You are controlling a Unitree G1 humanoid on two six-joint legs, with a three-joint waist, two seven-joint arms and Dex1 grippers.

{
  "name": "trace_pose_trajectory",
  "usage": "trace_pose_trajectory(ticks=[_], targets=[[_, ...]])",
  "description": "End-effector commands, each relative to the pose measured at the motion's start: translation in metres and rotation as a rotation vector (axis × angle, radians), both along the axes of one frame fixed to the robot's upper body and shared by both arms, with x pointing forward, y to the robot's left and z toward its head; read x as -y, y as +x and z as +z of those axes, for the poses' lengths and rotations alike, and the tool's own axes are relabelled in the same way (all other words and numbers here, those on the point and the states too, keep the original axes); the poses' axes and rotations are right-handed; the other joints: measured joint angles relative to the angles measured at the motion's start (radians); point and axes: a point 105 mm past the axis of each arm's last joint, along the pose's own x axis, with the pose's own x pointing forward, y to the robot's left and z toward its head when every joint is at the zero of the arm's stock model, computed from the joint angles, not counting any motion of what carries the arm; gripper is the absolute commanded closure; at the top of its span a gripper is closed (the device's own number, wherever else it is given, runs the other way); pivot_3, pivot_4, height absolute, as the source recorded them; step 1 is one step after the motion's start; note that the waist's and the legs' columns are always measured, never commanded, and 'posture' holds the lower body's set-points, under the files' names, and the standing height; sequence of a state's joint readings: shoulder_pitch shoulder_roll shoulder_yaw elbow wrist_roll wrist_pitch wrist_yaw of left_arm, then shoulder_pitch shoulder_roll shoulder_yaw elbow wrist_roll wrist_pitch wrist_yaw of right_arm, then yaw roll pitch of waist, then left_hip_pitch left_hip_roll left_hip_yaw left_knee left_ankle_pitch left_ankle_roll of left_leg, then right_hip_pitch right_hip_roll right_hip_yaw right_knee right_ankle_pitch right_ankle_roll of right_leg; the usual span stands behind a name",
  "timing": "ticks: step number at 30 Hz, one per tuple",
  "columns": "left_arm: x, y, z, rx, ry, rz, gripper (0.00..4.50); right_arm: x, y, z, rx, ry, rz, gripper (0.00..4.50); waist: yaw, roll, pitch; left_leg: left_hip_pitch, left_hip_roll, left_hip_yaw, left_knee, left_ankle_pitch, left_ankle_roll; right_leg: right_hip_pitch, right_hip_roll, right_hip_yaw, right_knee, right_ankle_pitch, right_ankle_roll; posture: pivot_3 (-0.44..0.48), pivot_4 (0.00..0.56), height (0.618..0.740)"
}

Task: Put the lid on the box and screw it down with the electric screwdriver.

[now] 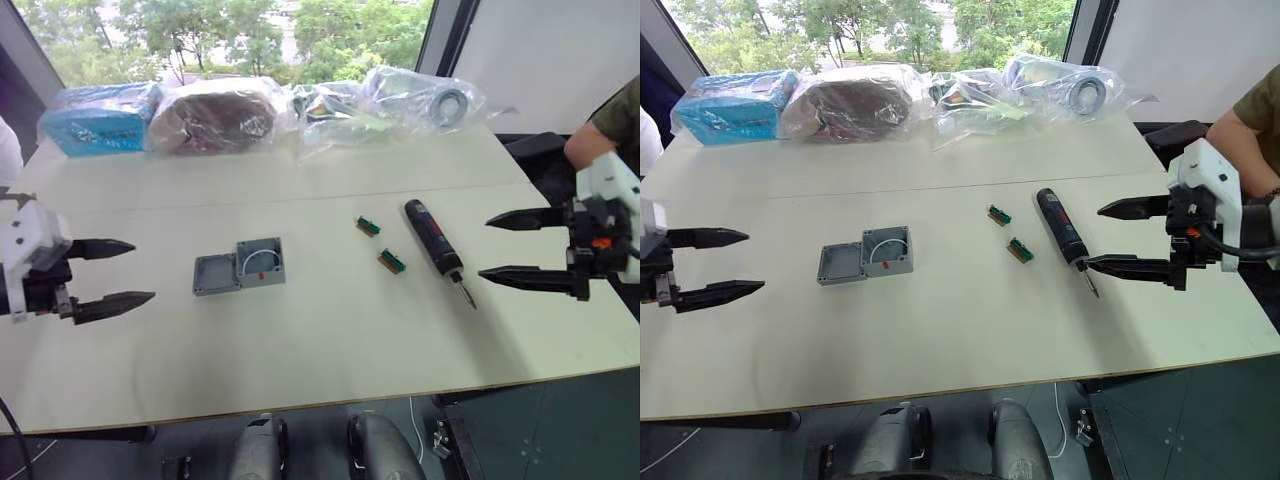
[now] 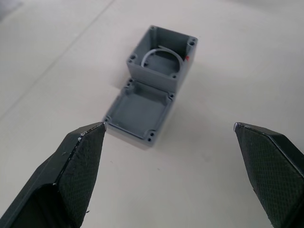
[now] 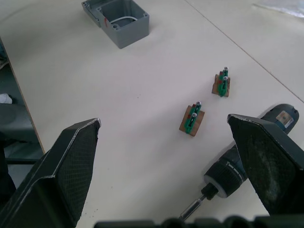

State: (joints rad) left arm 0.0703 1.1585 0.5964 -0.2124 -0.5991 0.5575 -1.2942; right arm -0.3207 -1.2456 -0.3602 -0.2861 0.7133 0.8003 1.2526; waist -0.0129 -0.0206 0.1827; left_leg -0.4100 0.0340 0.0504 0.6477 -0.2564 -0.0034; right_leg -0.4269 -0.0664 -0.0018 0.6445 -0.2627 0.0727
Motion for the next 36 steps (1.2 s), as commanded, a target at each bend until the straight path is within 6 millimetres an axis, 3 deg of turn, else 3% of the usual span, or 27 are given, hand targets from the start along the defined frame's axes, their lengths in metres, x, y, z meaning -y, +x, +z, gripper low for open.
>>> trace_pose_trajectory(ticks=[1, 14, 22, 26, 30, 36], targets=[[-0.003, -0.003, 0.006, 0.016, 0.019, 0.002, 0.06, -0.003, -0.001, 0.007, 0.048, -0.005, 0.005, 0.00, 0.000, 0.000, 0.000, 0.000, 0.000, 0.000, 0.000, 0.000, 0.000, 0.000, 0.000, 0.000, 0.000, 0.000, 0.000, 0.000, 0.150, 0.740], [-0.003, 0.009, 0.010, 0.027, 0.047, -0.013, 0.06, -0.010, -0.004, 0.008, 0.065, 0.014, -0.010, 0.00, 0.000, 0.000, 0.000, 0.000, 0.000, 0.001, 0.000, 0.000, 0.000, 0.000, 0.000, 0.001, 0.001, 0.000, 0.000, 0.000, 0.150, 0.740], [0.009, 0.014, 0.005, 0.017, 0.097, -0.072, 0.06, -0.014, -0.006, 0.003, 0.050, 0.014, -0.039, 0.00, 0.000, 0.000, 0.000, 0.000, 0.000, 0.001, 0.000, 0.000, 0.000, 0.000, 0.000, 0.001, 0.001, 0.000, 0.000, 0.000, 0.150, 0.740], [0.031, 0.026, 0.001, 0.027, 0.106, -0.175, 0.06, -0.020, -0.006, -0.003, 0.058, 0.019, -0.039, 0.00, 0.003, 0.000, 0.000, 0.000, 0.000, 0.001, 0.001, 0.000, 0.000, 0.000, 0.000, 0.001, 0.001, 0.000, 0.000, 0.000, 0.150, 0.740], [0.067, 0.047, -0.004, 0.056, 0.090, -0.299, 0.06, -0.035, -0.007, -0.009, 0.059, 0.040, -0.018, 0.00, 0.008, 0.000, 0.000, 0.000, -0.001, 0.001, 0.002, 0.000, 0.000, 0.001, 0.002, 0.001, 0.002, 0.001, 0.001, 0.000, 0.150, 0.740], [0.117, 0.084, -0.031, 0.070, 0.168, -0.481, 0.06, -0.063, -0.001, -0.015, 0.124, 0.086, -0.006, 0.00, 0.007, -0.002, 0.000, -0.001, -0.003, 0.001, 0.006, 0.000, 0.000, 0.003, 0.006, 0.001, 0.003, 0.003, 0.005, 0.000, 0.150, 0.740]])
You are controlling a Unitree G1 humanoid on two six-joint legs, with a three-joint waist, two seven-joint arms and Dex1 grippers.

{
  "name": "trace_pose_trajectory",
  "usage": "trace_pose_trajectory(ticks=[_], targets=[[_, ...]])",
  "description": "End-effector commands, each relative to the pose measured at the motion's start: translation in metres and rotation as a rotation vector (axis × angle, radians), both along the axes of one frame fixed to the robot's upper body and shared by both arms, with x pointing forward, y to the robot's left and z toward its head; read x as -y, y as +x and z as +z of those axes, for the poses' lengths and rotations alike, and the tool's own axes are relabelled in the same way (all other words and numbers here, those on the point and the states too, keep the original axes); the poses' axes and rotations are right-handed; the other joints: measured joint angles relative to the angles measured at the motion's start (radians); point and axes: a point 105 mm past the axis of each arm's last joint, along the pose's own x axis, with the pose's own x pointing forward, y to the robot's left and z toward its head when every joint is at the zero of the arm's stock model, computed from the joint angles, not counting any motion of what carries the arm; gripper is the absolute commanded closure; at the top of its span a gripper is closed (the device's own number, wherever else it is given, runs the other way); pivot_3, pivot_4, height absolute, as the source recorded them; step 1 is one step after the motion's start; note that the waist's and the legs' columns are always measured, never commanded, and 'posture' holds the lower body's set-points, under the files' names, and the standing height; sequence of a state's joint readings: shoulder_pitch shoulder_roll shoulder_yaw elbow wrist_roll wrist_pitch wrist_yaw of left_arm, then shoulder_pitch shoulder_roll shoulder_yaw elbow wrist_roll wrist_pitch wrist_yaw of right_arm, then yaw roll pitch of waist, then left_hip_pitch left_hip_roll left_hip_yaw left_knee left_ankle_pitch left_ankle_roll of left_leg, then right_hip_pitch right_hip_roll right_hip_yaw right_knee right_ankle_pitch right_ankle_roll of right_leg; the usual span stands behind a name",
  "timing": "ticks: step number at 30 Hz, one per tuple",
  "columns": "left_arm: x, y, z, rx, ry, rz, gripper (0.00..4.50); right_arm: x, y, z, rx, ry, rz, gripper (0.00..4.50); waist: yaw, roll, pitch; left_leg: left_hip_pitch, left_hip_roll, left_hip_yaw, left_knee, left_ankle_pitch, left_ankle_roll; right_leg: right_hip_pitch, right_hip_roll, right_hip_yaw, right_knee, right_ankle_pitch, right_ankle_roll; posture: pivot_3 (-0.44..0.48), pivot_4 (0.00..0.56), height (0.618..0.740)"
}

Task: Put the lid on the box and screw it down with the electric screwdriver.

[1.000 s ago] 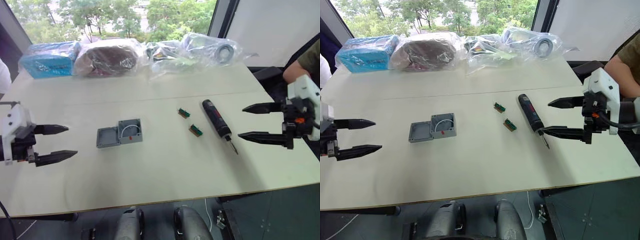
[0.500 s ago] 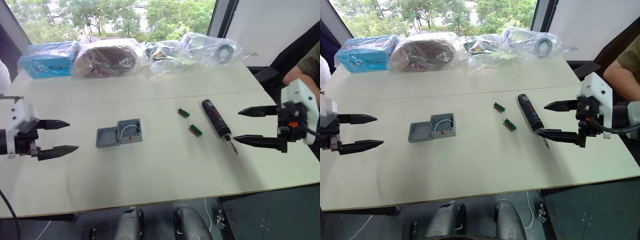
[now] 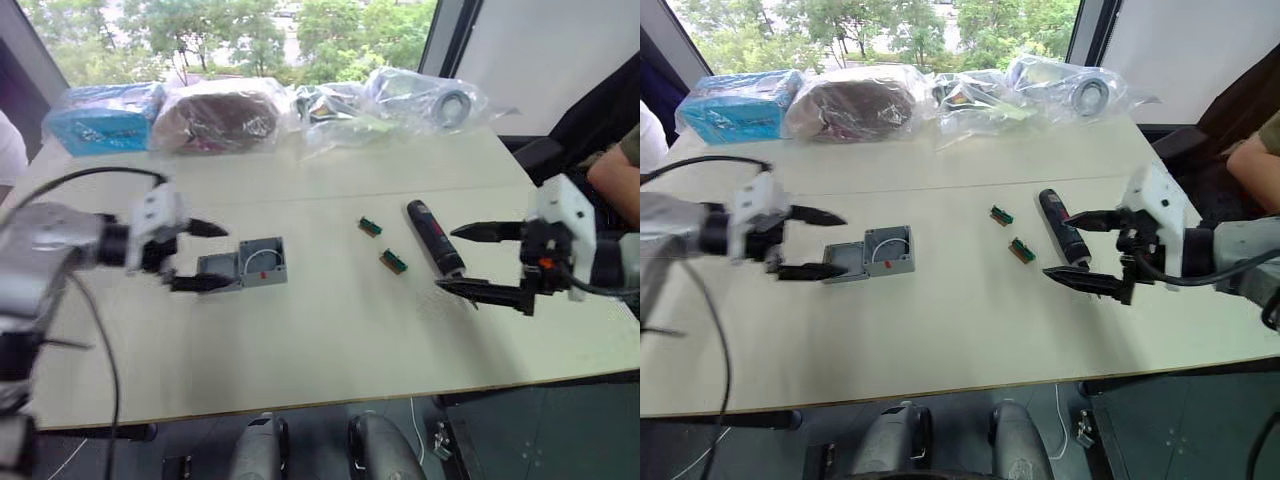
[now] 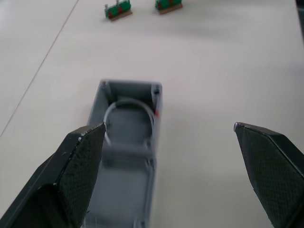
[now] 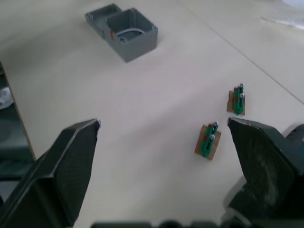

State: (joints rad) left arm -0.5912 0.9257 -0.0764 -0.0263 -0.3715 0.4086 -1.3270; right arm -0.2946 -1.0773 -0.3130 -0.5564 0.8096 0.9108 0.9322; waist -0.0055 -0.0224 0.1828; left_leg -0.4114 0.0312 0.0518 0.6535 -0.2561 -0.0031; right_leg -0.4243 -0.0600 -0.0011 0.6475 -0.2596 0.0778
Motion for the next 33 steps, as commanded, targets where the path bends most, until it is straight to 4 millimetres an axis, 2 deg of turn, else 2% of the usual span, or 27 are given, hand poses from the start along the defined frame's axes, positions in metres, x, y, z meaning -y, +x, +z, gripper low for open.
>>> trace_pose_trajectory(ticks=[1, 5, 9, 18, 19, 20, 23, 25, 26, 27, 29, 30, 33], targets=[[0.016, 0.014, -0.020, 0.020, 0.127, -0.107, 0.06, -0.017, 0.001, 0.008, 0.084, 0.022, 0.011, 0.00, -0.003, 0.000, 0.000, 0.000, 0.000, 0.000, 0.000, 0.000, 0.000, 0.000, 0.000, 0.000, 0.000, 0.000, 0.000, 0.000, 0.150, 0.740], [0.026, 0.022, -0.032, -0.003, 0.169, -0.176, 0.06, -0.027, -0.005, 0.008, 0.079, 0.024, 0.047, 0.00, -0.008, 0.000, 0.000, 0.000, 0.001, 0.000, 0.000, 0.000, 0.000, -0.001, 0.001, 0.001, 0.000, 0.000, 0.001, 0.000, 0.150, 0.740], [0.022, 0.031, -0.047, 0.021, 0.287, -0.223, 0.06, -0.028, -0.009, 0.004, 0.078, 0.008, 0.042, 0.00, -0.004, 0.000, 0.000, 0.000, 0.001, -0.001, 0.000, 0.000, 0.000, -0.001, 0.002, 0.000, 0.001, 0.000, 0.001, 0.000, 0.150, 0.740], [0.017, 0.038, -0.053, 0.017, 0.326, -0.247, 0.06, -0.027, -0.010, 0.003, 0.088, 0.007, 0.012, 0.00, -0.004, 0.000, 0.000, -0.001, 0.001, -0.002, 0.001, 0.000, 0.000, -0.001, 0.001, 0.000, 0.001, 0.000, 0.001, 0.000, 0.150, 0.740], [0.018, 0.038, -0.053, 0.018, 0.319, -0.252, 0.55, -0.027, -0.010, 0.004, 0.090, 0.008, 0.010, 0.00, -0.004, 0.000, 0.000, -0.001, 0.001, -0.002, 0.001, 0.000, 0.000, -0.001, 0.001, 0.000, 0.001, 0.000, 0.001, 0.000, 0.150, 0.740], [0.020, 0.039, -0.053, 0.018, 0.309, -0.253, 0.73, -0.027, -0.010, 0.004, 0.091, 0.008, 0.008, 0.00, -0.004, 0.000, 0.000, -0.001, 0.001, -0.003, 0.001, 0.000, 0.000, -0.001, 0.001, 0.000, 0.001, 0.000, 0.001, 0.000, 0.150, 0.740], [0.025, 0.039, -0.052, 0.016, 0.294, -0.266, 2.08, -0.025, -0.008, 0.004, 0.095, 0.005, -0.002, 0.00, -0.004, 0.000, 0.000, -0.002, 0.001, -0.003, 0.003, 0.000, 0.000, -0.001, 0.001, 0.000, 0.002, 0.001, 0.001, 0.000, 0.150, 0.740], [0.027, 0.037, -0.052, 0.013, 0.302, -0.286, 2.65, -0.025, -0.008, 0.004, 0.097, 0.007, -0.003, 0.00, -0.004, 0.000, 0.000, -0.002, 0.001, -0.003, 0.004, 0.000, 0.001, -0.001, 0.001, 0.000, 0.002, 0.001, 0.001, 0.000, 0.150, 0.740], [0.029, 0.037, -0.053, 0.013, 0.305, -0.298, 3.11, -0.026, -0.008, 0.004, 0.096, 0.009, -0.002, 0.00, -0.004, 0.000, 0.000, -0.002, 0.001, -0.003, 0.004, 0.000, 0.001, -0.001, 0.001, 0.000, 0.002, 0.001, 0.001, 0.000, 0.150, 0.740], [0.032, 0.036, -0.053, 0.011, 0.307, -0.310, 3.32, -0.026, -0.007, 0.004, 0.097, 0.010, -0.002, 0.00, -0.004, 0.000, 0.000, -0.002, 0.001, -0.003, 0.005, 0.000, 0.001, -0.001, 0.001, 0.000, 0.002, 0.001, 0.001, 0.000, 0.150, 0.740], [0.035, 0.035, -0.054, 0.012, 0.320, -0.337, 4.19, -0.026, -0.007, 0.005, 0.099, 0.010, -0.004, 0.00, -0.004, 0.000, 0.000, -0.003, 0.001, -0.004, 0.006, 0.000, 0.001, -0.001, 0.001, 0.000, 0.003, 0.001, 0.001, 0.000, 0.150, 0.740], [0.037, 0.035, -0.055, 0.015, 0.328, -0.350, 4.47, -0.026, -0.006, 0.005, 0.100, 0.010, -0.005, 0.00, -0.003, 0.000, 0.000, -0.004, 0.001, -0.004, 0.008, -0.001, 0.002, -0.001, 0.001, -0.001, 0.003, 0.001, 0.001, 0.000, 0.150, 0.740], [0.050, 0.032, -0.054, 0.019, 0.335, -0.439, 4.47, -0.025, -0.006, 0.005, 0.097, 0.009, -0.006, 0.00, -0.002, 0.000, 0.000, -0.007, 0.001, -0.004, 0.010, -0.001, 0.002, -0.001, 0.001, -0.002, 0.003, 0.001, 0.002, 0.000, 0.150, 0.740]])
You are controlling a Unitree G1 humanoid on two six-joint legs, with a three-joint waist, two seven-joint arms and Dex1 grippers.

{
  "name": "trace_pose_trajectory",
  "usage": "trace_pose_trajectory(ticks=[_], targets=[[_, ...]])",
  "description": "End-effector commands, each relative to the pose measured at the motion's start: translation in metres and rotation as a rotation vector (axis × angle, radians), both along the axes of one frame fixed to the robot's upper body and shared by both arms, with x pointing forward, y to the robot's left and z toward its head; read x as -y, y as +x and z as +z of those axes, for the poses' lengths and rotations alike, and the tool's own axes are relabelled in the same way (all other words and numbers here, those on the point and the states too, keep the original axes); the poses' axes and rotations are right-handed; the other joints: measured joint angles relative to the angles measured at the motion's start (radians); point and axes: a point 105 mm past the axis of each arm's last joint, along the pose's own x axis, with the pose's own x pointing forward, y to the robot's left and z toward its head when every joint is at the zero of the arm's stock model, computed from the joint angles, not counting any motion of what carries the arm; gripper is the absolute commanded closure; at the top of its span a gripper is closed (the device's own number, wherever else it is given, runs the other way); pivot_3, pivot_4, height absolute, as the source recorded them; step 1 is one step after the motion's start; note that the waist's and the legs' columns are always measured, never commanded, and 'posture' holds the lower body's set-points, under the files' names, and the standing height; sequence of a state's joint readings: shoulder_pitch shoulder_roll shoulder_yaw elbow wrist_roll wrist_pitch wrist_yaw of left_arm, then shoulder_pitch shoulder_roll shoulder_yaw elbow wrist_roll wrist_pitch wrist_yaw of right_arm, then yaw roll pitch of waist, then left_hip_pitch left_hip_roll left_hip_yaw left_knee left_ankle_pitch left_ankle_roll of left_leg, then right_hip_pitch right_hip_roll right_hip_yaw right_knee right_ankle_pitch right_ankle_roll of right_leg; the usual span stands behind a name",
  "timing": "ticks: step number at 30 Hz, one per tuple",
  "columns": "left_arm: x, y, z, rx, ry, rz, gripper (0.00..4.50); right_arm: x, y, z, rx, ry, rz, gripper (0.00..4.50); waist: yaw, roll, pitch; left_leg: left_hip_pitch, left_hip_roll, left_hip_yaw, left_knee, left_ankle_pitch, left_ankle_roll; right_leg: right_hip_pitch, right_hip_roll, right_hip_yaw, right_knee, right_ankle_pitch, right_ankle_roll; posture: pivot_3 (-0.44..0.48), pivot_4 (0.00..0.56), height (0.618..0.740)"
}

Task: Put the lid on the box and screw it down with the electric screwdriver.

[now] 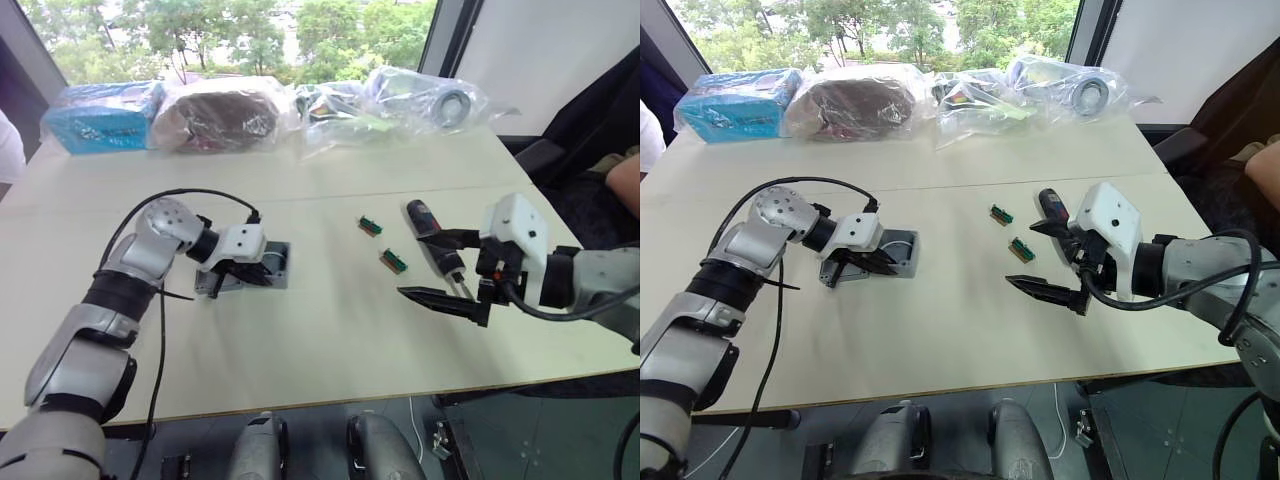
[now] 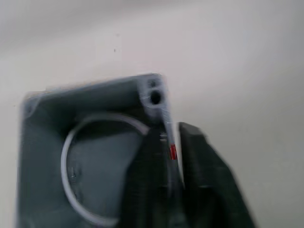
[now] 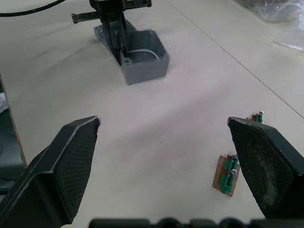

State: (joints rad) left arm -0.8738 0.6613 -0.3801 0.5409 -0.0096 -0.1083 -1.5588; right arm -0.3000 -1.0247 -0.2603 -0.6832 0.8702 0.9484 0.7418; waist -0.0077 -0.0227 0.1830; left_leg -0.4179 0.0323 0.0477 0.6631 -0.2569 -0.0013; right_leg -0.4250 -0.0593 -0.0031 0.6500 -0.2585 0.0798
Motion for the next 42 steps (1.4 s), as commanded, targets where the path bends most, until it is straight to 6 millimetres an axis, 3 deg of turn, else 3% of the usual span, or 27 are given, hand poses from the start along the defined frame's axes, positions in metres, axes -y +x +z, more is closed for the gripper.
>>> trace_pose_trajectory(ticks=[1, 4, 18, 32, 33, 37, 42], targets=[[0.021, -0.002, 0.013, 0.035, 0.002, -0.139, 4.47, 0.000, -0.002, 0.011, 0.055, -0.004, 0.006, 0.00, 0.001, 0.000, 0.000, 0.000, 0.000, 0.000, 0.001, 0.000, 0.000, 0.000, 0.000, 0.000, 0.000, 0.000, 0.000, 0.000, 0.150, 0.740], [0.037, 0.002, 0.015, 0.045, 0.000, -0.200, 4.47, 0.000, -0.003, 0.011, 0.055, -0.006, 0.002, 0.00, 0.013, 0.000, 0.000, -0.002, 0.000, -0.001, 0.002, 0.000, 0.000, 0.000, 0.000, 0.000, 0.000, 0.001, 0.001, 0.000, 0.150, 0.740], [0.072, 0.017, 0.013, 0.041, 0.010, -0.277, 4.47, 0.002, -0.009, 0.010, 0.054, -0.010, -0.027, 0.00, 0.022, 0.000, 0.000, -0.006, -0.001, -0.001, 0.004, 0.000, 0.001, -0.002, 0.000, 0.000, -0.001, 0.002, 0.004, 0.000, 0.150, 0.740], [0.091, 0.021, 0.016, -0.010, -0.009, -0.233, 4.47, -0.001, -0.008, 0.010, 0.062, -0.016, -0.029, 0.00, 0.020, 0.000, 0.000, -0.007, -0.002, -0.002, 0.005, 0.000, 0.001, -0.002, -0.001, 0.000, -0.002, 0.003, 0.005, 0.000, 0.150, 0.740], [0.092, 0.022, 0.018, -0.008, -0.016, -0.229, 3.91, -0.001, -0.008, 0.010, 0.061, -0.015, -0.028, 0.00, 0.020, 0.000, 0.000, -0.007, -0.002, -0.002, 0.005, 0.000, 0.001, -0.002, -0.001, -0.001, -0.002, 0.003, 0.005, 0.000, 0.150, 0.740], [0.086, 0.023, 0.024, 0.009, -0.029, -0.227, 2.47, -0.002, -0.007, 0.010, 0.061, -0.014, -0.025, 0.00, 0.020, 0.000, 0.000, -0.007, -0.002, -0.002, 0.005, 0.000, 0.001, -0.002, -0.001, -0.001, -0.002, 0.003, 0.005, 0.000, 0.150, 0.740], [0.067, 0.023, 0.049, 0.040, -0.131, -0.165, 0.62, -0.004, -0.007, 0.009, 0.057, -0.009, -0.015, 0.00, 0.013, 0.000, 0.000, -0.007, -0.001, -0.004, 0.005, -0.001, 0.001, -0.003, -0.001, 0.000, -0.001, 0.003, 0.005, 0.000, 0.150, 0.740]])
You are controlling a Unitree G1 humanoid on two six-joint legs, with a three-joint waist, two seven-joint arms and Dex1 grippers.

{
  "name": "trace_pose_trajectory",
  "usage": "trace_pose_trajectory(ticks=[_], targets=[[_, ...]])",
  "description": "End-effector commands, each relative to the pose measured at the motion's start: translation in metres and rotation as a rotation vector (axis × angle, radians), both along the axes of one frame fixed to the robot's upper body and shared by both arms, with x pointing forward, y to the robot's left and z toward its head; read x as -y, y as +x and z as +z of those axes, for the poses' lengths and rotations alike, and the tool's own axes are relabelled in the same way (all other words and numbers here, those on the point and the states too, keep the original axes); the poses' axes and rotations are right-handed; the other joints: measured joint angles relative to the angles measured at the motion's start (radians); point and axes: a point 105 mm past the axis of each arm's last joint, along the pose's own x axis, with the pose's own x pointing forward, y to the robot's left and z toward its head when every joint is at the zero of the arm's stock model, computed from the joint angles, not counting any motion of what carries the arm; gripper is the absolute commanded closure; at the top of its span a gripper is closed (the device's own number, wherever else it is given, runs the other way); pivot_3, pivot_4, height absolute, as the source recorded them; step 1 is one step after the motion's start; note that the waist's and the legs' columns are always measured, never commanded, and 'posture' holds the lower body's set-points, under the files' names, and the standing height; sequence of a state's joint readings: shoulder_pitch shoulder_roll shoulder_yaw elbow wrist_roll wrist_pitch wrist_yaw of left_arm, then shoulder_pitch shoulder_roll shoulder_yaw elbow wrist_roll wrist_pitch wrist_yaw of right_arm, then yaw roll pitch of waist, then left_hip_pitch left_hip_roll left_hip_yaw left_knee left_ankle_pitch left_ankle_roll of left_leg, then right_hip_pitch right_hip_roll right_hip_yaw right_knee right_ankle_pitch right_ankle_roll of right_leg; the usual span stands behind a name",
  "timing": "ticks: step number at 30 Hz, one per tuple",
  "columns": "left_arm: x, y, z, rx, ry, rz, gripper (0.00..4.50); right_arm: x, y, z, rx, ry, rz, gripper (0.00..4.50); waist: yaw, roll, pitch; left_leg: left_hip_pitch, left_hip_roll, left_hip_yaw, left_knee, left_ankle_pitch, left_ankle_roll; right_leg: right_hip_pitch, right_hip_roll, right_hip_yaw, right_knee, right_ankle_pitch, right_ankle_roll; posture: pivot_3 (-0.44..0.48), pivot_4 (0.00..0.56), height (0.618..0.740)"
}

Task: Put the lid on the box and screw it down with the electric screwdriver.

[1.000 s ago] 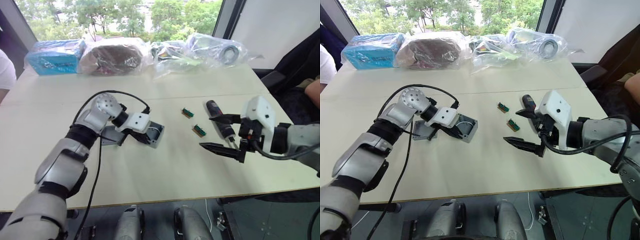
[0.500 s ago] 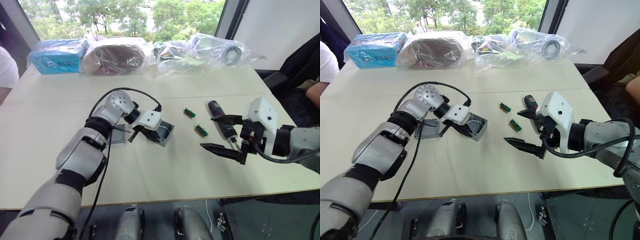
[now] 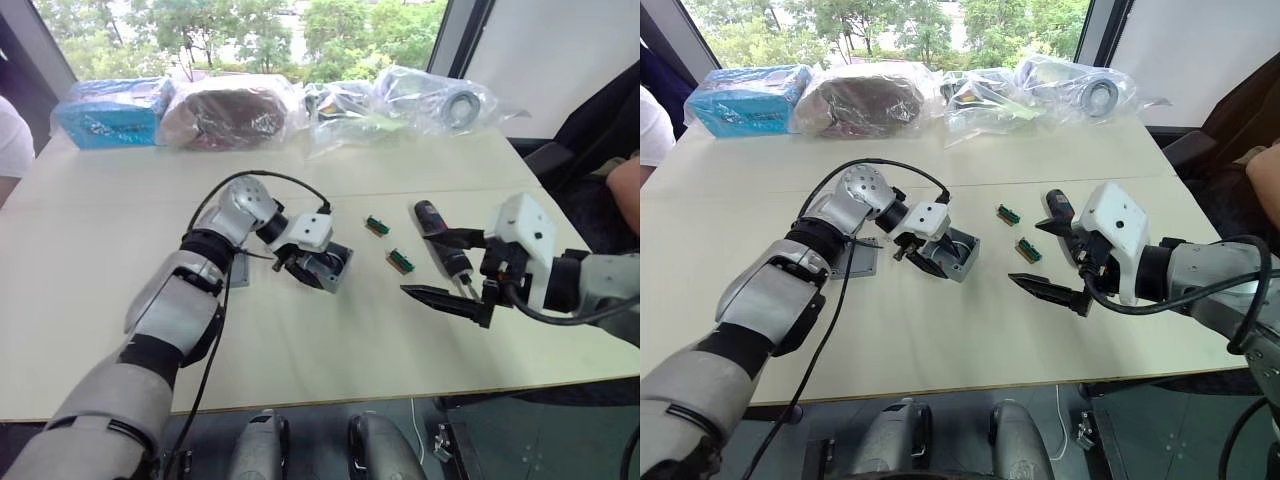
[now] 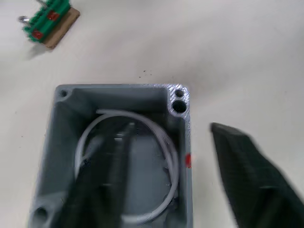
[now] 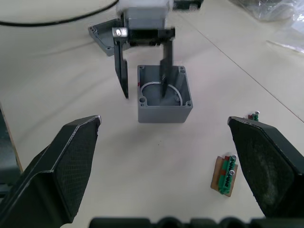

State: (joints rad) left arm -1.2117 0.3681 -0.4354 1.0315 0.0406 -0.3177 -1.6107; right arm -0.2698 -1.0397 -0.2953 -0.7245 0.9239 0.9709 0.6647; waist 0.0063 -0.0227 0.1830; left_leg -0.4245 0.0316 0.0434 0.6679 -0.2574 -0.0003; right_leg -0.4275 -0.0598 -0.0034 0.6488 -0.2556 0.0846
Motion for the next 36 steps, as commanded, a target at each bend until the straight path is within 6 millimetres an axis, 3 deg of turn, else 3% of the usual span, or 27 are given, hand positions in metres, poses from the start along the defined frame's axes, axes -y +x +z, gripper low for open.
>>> trace_pose_trajectory(ticks=[1, 2, 5, 12, 16, 19, 24, 32, 36], targets=[[-0.014, -0.001, 0.031, 0.015, -0.138, 0.058, 0.32, -0.005, -0.003, 0.009, 0.047, -0.007, 0.029, 0.00, -0.002, 0.000, 0.000, 0.000, 0.000, -0.001, 0.000, 0.000, 0.000, 0.000, 0.000, 0.000, 0.000, 0.000, 0.000, 0.000, 0.150, 0.740], [-0.023, -0.004, 0.034, 0.001, -0.163, 0.085, 0.04, -0.006, -0.003, 0.009, 0.048, -0.007, 0.031, 0.00, -0.006, 0.001, 0.000, 0.000, 0.000, -0.001, 0.000, 0.000, 0.000, 0.000, 0.000, 0.000, 0.000, 0.000, 0.000, 0.000, 0.150, 0.740], [-0.046, -0.006, 0.042, 0.037, -0.277, 0.241, 0.04, -0.007, 0.000, 0.011, 0.055, 0.002, 0.041, 0.00, -0.020, 0.001, 0.000, 0.001, 0.001, -0.002, -0.001, 0.000, 0.000, 0.000, 0.000, 0.000, 0.002, 0.000, 0.000, 0.000, 0.150, 0.740], [-0.099, 0.008, 0.055, 0.136, -0.447, 0.933, 0.04, -0.016, 0.007, 0.014, 0.060, 0.023, 0.098, 0.00, -0.010, 0.000, 0.000, 0.000, 0.001, -0.004, 0.001, 0.000, 0.000, 0.001, -0.002, 0.000, 0.003, 0.001, 0.002, 0.000, 0.150, 0.740], [-0.154, 0.002, 0.044, 0.163, -0.438, 1.403, 0.04, -0.019, 0.010, 0.014, 0.050, 0.018, 0.141, 0.00, -0.016, 0.000, 0.000, 0.001, 0.000, -0.003, 0.001, 0.000, 0.000, 0.001, -0.003, 0.000, 0.002, 0.002, 0.003, 0.000, 0.150, 0.740], [-0.180, -0.013, 0.027, 0.117, -0.414, 1.675, 0.04, -0.021, 0.013, 0.015, 0.044, 0.016, 0.167, 0.00, -0.019, 0.000, 0.000, 0.001, 0.000, -0.003, 0.001, 0.000, 0.000, 0.001, -0.002, 0.000, 0.002, 0.002, 0.003, 0.000, 0.150, 0.740], [-0.184, -0.033, 0.005, 0.046, -0.403, 1.859, 0.04, -0.024, 0.017, 0.015, 0.042, 0.016, 0.201, 0.00, -0.011, -0.001, -0.001, 0.001, 0.000, -0.003, 0.001, 0.000, 0.000, 0.001, -0.002, 0.000, 0.002, 0.002, 0.003, 0.000, 0.150, 0.740], [-0.180, -0.046, -0.041, -0.111, -0.364, 1.958, 0.04, -0.025, 0.018, 0.017, 0.046, 0.009, 0.211, 0.00, 0.001, -0.001, -0.001, 0.002, 0.000, -0.003, 0.001, 0.000, 0.000, 0.001, -0.003, 0.000, 0.002, 0.003, 0.002, 0.000, 0.150, 0.740], [-0.183, -0.051, -0.060, -0.156, -0.326, 1.995, 1.17, -0.025, 0.018, 0.017, 0.048, 0.007, 0.205, 0.00, 0.003, 0.000, -0.002, 0.004, 0.000, -0.001, 0.001, 0.000, 0.000, 0.003, -0.004, 0.001, 0.002, 0.003, 0.002, 0.000, 0.150, 0.740]])
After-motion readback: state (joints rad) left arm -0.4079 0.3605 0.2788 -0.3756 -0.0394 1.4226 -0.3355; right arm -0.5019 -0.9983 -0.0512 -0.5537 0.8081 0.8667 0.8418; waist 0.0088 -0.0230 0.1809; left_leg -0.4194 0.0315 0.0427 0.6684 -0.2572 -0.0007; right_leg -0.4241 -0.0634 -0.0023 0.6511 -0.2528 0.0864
